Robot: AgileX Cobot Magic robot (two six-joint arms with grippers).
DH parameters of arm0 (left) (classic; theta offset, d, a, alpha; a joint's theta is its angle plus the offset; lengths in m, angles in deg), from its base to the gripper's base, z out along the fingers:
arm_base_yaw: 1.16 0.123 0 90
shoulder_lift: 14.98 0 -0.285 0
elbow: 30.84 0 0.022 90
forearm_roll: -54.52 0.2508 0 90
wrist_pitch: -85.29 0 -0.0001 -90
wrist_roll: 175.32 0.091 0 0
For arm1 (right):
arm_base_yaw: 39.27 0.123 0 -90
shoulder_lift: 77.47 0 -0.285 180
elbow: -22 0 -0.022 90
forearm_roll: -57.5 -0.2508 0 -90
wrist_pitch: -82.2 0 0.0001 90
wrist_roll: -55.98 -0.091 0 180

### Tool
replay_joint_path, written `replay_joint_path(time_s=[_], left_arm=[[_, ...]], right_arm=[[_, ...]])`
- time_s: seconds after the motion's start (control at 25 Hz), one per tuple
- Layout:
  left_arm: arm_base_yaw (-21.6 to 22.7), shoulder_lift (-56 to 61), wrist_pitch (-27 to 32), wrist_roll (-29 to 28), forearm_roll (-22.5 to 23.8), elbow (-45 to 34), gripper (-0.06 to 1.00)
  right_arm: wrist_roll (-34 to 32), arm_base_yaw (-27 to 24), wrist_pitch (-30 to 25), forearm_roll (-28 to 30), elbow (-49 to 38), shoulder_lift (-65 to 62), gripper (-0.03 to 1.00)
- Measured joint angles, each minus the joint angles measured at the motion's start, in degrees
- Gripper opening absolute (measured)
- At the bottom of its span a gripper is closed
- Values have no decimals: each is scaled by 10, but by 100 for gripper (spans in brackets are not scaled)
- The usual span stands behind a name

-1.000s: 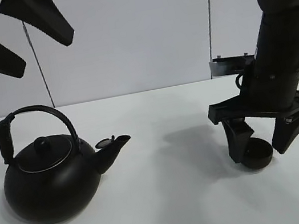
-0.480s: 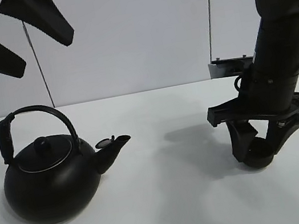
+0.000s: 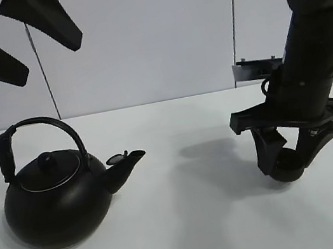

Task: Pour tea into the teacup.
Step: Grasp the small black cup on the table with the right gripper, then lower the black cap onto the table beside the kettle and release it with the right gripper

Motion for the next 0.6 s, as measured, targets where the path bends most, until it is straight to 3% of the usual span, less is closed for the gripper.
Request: replay_joint_path(time_s=[0.28,0.6], left_arm=[[0,0,0,0,0,0,57],[0,0,0,0,0,0,57]], right_arm=[[0,3,-54,-3,29,-44,40],[-20,87,-50,-6,87,-44,40]])
